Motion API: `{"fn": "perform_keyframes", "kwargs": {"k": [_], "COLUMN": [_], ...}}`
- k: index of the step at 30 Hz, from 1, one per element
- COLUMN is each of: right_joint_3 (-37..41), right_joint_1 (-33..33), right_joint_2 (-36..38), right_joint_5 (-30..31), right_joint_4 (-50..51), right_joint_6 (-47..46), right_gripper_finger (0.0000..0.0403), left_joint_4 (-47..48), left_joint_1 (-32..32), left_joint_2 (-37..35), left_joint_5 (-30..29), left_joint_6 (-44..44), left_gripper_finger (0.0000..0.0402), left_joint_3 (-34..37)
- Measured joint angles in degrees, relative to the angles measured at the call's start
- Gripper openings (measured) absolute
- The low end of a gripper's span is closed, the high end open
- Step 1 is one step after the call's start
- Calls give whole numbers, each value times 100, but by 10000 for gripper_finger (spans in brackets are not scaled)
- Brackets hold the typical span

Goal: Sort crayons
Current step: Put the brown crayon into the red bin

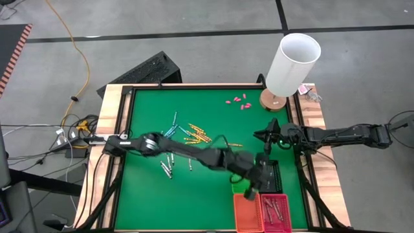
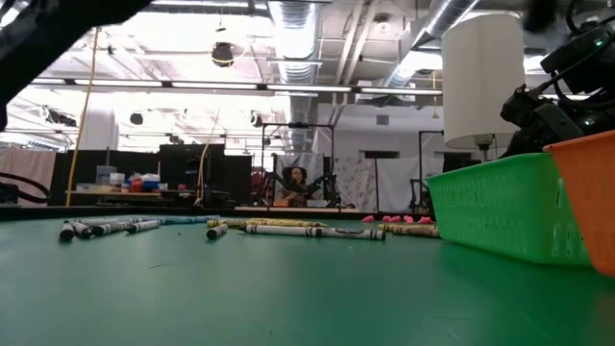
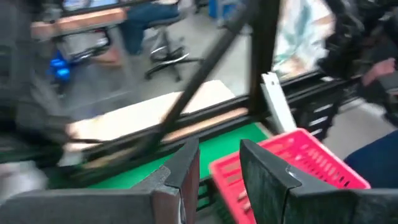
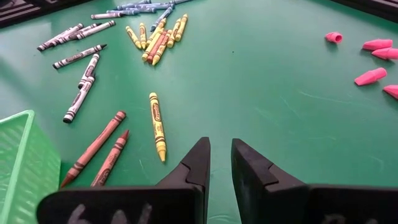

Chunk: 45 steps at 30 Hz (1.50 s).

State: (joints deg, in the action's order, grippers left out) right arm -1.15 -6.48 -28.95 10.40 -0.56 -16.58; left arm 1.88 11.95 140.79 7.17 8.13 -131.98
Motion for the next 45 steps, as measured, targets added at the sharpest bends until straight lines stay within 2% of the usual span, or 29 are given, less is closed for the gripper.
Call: {"fn": "perform_keyframes", "kwargs": {"k": [2, 5, 11, 16, 21, 23, 31, 36, 40, 45], "right_joint_3": [-2, -2, -2, -2, 0, 0, 0, 3, 3, 3], "right_joint_1": [0, 0, 0, 0, 0, 0, 0, 0, 0, -18], "right_joint_2": [-3, -5, -31, -42, -41, -42, -42, -40, -42, -42], "right_joint_5": [-5, -5, -5, -3, -5, -5, -5, -5, -4, 29], "right_joint_4": [8, 11, 16, 18, 22, 22, 22, 20, 20, 15], "right_joint_6": [0, 4, 15, 57, 55, 57, 55, 55, 52, 50], "right_gripper_finger": [68, 68, 68, 68, 68, 68, 68, 68, 68, 68], "left_joint_4": [679, 1776, 3945, 4805, 4864, 4564, 2406, 548, -824, -1088], "left_joint_1": [-119, -361, -881, -971, -1029, -1060, -1073, -1149, -1199, -1315], "left_joint_2": [-494, -1117, -1794, -1938, -1997, -2154, -2472, -2460, -2446, -2448], "left_joint_5": [-204, -192, 387, 714, 523, 515, 426, 654, 457, 273], "left_joint_6": [119, 365, 771, 1058, 1018, 917, 930, 961, 1185, 1535], "left_gripper_finger": [103, 103, 103, 103, 103, 103, 102, 102, 102, 102], "left_joint_3": [0, -28, 9, -2, 985, 1522, 3730, 4731, 5288, 5517]}}
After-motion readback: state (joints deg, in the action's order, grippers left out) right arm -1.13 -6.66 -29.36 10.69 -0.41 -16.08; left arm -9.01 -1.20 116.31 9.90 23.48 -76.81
